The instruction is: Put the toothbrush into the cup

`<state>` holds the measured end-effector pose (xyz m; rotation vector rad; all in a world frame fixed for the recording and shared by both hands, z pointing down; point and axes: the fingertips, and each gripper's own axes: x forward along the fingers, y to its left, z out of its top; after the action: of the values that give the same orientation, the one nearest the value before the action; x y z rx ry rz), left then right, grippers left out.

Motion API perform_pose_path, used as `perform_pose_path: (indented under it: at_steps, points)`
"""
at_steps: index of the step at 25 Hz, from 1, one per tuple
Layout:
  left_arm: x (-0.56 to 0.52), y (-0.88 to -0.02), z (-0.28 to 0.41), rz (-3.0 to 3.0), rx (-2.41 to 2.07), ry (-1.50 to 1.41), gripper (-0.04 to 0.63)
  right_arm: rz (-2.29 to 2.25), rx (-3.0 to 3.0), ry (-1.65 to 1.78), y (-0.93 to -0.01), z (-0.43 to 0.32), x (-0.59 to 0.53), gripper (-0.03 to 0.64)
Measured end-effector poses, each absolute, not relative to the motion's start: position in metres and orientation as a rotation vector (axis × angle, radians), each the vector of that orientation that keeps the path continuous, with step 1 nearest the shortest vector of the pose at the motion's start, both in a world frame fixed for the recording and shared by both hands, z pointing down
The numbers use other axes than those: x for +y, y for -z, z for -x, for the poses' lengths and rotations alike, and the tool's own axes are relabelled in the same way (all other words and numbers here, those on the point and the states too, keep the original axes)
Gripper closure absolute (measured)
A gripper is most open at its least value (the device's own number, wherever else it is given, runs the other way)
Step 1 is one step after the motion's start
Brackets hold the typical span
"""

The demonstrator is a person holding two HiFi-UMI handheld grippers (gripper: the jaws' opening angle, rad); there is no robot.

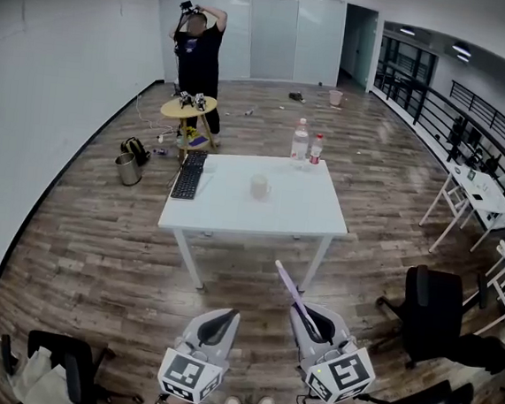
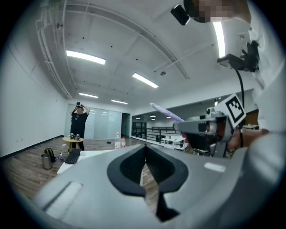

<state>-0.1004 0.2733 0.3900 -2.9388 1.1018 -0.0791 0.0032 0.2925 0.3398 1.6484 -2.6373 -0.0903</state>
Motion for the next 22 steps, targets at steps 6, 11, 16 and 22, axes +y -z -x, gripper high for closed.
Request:
perform_pose_path:
  at_steps: [6,11,16,22]
  points:
    - [0.270,-0.392,0.105,2.935,1.115,0.105,0.586,-1.663,-2.605,0.088,-0.343,-0.003,0.292,0.595]
    - [0.269,-0.394,0.102,2.951,1.119,0.103,0.586,-1.661,-2.597,0.094,-0.342,-0.006,0.292,0.595]
    - [0.274,-0.397,0.095,2.951,1.139,0.108,0.586,-1.641,-2.607,0.084,-0.344,-0.012,0.298,0.595]
    - [0.285,-0.399,0.084,2.944,1.150,0.106,0.586,-1.641,-2.618,0.083,-0.344,-0.024,0.307,0.595]
